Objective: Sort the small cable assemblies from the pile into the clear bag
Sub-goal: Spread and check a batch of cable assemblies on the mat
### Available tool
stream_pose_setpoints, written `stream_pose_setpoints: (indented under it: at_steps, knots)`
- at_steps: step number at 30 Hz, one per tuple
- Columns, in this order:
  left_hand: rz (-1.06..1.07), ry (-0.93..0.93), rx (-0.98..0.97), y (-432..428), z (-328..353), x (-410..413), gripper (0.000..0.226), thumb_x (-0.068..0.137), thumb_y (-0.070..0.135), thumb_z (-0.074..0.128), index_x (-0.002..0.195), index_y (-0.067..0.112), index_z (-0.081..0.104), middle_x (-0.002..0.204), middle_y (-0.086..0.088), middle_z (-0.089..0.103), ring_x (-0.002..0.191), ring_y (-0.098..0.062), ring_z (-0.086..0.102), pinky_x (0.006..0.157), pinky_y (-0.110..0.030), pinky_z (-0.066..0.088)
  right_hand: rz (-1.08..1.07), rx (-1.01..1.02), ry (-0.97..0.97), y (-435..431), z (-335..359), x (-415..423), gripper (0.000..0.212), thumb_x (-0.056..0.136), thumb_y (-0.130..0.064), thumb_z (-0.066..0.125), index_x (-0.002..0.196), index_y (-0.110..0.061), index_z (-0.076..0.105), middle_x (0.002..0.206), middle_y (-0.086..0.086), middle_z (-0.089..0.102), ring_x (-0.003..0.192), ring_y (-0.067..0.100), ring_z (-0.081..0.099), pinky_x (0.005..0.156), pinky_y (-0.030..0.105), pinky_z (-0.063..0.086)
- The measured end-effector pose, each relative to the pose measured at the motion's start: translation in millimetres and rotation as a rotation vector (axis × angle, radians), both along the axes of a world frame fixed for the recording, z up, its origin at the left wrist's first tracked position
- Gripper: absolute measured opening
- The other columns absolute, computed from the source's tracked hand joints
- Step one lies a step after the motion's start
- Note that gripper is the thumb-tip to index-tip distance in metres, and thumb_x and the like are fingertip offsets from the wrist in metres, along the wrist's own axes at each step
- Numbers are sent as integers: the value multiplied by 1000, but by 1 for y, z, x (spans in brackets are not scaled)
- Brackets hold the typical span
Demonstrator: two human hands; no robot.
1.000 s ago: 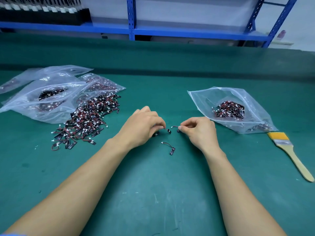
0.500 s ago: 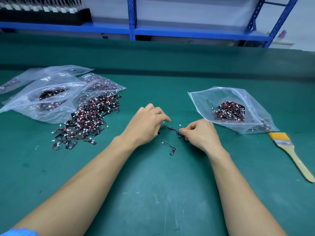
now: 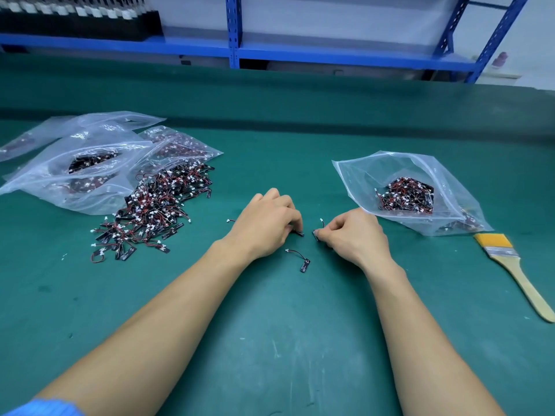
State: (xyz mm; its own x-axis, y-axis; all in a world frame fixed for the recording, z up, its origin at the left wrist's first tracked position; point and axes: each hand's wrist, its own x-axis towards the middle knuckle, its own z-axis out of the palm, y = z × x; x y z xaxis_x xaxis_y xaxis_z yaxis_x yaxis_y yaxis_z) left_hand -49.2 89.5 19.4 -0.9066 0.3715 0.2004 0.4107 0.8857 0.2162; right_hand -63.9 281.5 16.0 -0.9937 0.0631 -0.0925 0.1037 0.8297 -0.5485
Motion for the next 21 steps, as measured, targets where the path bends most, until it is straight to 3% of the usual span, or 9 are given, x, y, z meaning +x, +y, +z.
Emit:
stream_pose_setpoints:
  at_steps: [5,10,12,14,17,21]
  knots:
    - [-95,-6,81,-5,-1,5,24,95,17,61,94,37,74,99,18,54,96,-14,41,85,-32,35,59,-38,1,-3,-3,1,22,69,-50,73,64,-29,73,62,-18,68,68,12,65,56,26,45]
    - [-60,84,253,-24,-2,12,30,89,2,64,100,29,75,105,14,62,92,-12,40,90,-35,39,57,-87,80,1,1,2,32,72,-45,60,73,-15,72,66,1,69,60,24,57,60,29,48]
    - [-5,130,299,-40,-2,17,30,89,1,65,103,26,73,107,13,63,92,-14,43,90,-35,41,102,-161,143,2,4,3,33,73,-41,59,73,-9,70,62,5,64,54,17,44,58,29,43]
    - [55,173,338,-60,-3,26,27,89,2,66,103,24,73,106,11,64,92,-18,47,88,-34,42,232,-185,156,1,9,8,29,76,-40,66,64,-14,68,51,-4,57,50,9,41,57,27,41]
    - [135,237,368,-88,-7,39,22,88,3,69,101,20,73,102,7,66,92,-18,48,86,-29,38,443,-49,144,-8,13,18,24,74,-44,76,59,-26,69,49,-15,59,50,5,50,57,25,45]
    - [252,247,390,-111,-11,49,20,88,5,69,101,19,74,102,5,67,93,-20,49,85,-27,36,527,149,99,-17,16,22,16,70,-44,78,63,-33,70,53,-20,61,59,4,56,65,24,50]
